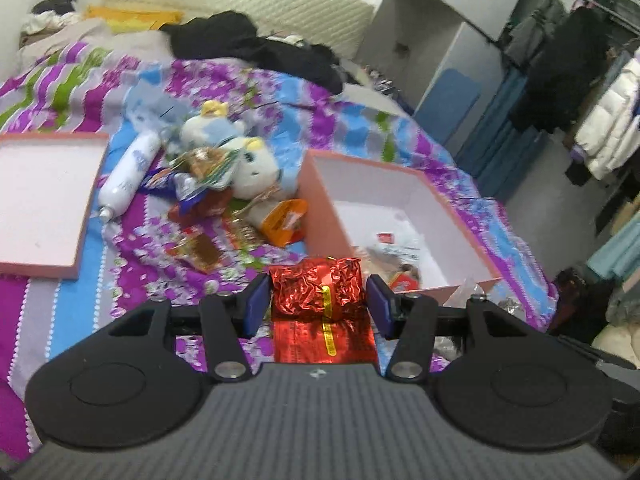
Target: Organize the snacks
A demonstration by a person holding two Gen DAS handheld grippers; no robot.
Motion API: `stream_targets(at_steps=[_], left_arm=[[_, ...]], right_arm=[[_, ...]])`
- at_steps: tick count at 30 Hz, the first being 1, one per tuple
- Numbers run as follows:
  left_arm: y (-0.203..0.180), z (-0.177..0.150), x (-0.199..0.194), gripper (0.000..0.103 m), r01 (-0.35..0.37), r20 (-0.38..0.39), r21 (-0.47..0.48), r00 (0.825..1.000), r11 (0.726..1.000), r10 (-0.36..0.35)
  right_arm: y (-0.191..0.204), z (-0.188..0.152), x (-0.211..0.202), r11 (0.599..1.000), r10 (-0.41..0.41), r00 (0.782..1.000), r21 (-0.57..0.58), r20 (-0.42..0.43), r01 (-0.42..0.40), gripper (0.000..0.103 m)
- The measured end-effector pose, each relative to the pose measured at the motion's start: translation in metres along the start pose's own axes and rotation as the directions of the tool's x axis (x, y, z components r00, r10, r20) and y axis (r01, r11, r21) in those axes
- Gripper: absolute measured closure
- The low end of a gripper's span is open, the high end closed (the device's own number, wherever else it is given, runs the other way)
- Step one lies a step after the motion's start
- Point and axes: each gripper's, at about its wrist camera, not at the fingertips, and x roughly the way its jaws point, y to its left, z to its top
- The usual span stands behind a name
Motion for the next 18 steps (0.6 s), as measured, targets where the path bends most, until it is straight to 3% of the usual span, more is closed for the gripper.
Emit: stream_targets(at_steps=[3,9,18], left_arm=[[-0.015,0.000,-0.003,0.045,0.025,0.014,0.010,1.000,1.000,-0.025],[-0.048,0.004,0.020,0.045,0.070,-0.034,0.062,0.997,0.996,-0.068],[-0.076,0.050,0.110,0.045,0.098,-0.088,0.066,0.992,0.993,-0.092]], right_arm=[[-0.010,0.001,-0.012,1.000,-0.015,1.000,0.019,0.021,0.015,0.052],[-0.034,0.009,-0.016,0.998,-0.036,0.998,0.048,0.045,0.033,0.052],[-0.084,0.055,0.037,0.997,-0.063,0.998,0.042,0.016,0.063,0.052]])
